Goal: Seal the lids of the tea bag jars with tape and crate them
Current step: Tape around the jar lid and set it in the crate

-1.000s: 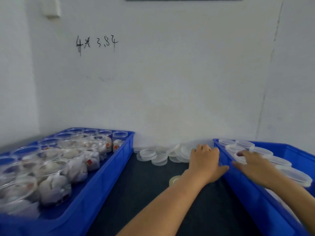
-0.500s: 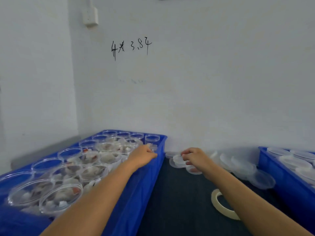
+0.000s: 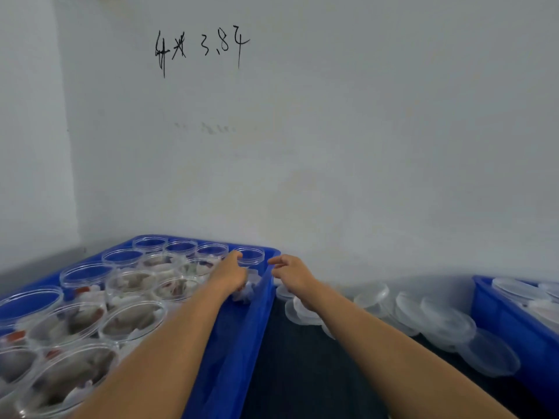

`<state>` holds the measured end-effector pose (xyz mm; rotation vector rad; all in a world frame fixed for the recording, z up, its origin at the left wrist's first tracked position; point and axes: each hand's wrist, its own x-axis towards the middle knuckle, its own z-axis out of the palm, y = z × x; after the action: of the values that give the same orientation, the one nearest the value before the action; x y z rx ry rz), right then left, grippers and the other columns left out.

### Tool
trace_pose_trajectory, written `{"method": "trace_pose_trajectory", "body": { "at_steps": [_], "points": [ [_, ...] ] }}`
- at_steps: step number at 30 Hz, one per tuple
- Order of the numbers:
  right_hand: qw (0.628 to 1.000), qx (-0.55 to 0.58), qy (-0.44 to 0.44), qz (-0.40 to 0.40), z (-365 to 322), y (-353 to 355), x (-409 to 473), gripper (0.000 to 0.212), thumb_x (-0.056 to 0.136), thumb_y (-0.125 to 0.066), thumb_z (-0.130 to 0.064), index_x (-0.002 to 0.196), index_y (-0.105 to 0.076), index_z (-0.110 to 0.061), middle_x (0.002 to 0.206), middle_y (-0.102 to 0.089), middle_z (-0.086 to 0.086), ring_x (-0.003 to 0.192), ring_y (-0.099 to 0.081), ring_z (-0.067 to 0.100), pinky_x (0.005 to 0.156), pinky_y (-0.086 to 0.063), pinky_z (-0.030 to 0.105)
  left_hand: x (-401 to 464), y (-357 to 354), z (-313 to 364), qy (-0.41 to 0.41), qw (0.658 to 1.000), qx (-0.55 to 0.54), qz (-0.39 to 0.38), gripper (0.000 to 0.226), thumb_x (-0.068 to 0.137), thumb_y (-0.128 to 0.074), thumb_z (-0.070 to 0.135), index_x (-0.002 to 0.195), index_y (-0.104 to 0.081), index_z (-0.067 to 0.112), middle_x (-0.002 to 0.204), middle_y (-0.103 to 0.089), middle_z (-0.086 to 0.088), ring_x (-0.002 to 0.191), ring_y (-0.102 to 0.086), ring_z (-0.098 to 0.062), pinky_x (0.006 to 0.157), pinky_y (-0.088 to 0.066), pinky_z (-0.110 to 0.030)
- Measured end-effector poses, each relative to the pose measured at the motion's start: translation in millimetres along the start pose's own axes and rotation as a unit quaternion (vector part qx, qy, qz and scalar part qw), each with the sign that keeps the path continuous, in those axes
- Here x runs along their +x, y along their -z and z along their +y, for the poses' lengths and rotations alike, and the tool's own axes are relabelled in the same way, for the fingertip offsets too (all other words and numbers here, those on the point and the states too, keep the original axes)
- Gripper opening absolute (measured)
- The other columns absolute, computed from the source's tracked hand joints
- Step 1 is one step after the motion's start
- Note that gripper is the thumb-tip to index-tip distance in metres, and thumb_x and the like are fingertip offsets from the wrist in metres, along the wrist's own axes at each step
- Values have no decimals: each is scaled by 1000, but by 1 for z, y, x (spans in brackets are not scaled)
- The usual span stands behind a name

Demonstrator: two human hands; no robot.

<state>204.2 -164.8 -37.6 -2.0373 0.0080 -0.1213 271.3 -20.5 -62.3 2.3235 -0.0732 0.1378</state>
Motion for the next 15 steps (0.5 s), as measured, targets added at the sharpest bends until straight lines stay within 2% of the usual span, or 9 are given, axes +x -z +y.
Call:
{"method": "trace_pose_trajectory", "body": {
  "at_steps": [2,5,8,10,12,15],
  "points": [
    [1000,-2,5,-7,4,-9,22,41,94,-42,5,133,-52,-1,134,-54,21,124,-51,36,92,-44,38,10,-9,-5,-3,1000,8,-10,62,92,-45,4,149,-28,18,138,-51,-17,115,-57,-33,96,-46,-41],
    [999,-23,15,-41,9,-22,43,47,93,-45,4,140,-45,-2,144,-46,14,131,-44,24,98,-38,25,23,-12,-13,-15,999,45,-18,67,93,-45,5,153,-20,21,142,-49,-20,119,-55,-34,99,-44,-43],
    [998,-40,8,-53,16,-31,56,53,93,-47,2,145,-38,-3,150,-39,13,137,-38,24,108,-33,27,31,-16,-18,-18,998,64,-21,63,92,-46,4,151,-26,19,140,-50,-20,117,-56,-34,95,-46,-41],
    [997,-52,2,-53,19,-35,62,58,92,-48,-1,148,-33,-6,153,-34,12,139,-34,26,113,-31,34,33,-19,-19,-20,999,37,-3,43,92,-50,7,134,-44,15,126,-58,-21,104,-61,-35,85,-50,-39],
    [996,-70,3,-55,21,-38,65,64,90,-48,-4,151,-29,-14,156,-30,10,141,-31,30,115,-29,42,33,-21,-19,-26,999,13,26,17,93,-57,17,108,-50,11,101,-65,-17,83,-63,-31,65,-46,-33],
    [995,-85,6,-55,22,-38,61,68,89,-46,-6,152,-25,-23,154,-32,11,137,-34,32,113,-32,44,27,-18,-17,-37,997,23,71,18,94,-62,23,88,-49,13,85,-59,-6,65,-53,-19,51,-31,-23]
  ]
}}
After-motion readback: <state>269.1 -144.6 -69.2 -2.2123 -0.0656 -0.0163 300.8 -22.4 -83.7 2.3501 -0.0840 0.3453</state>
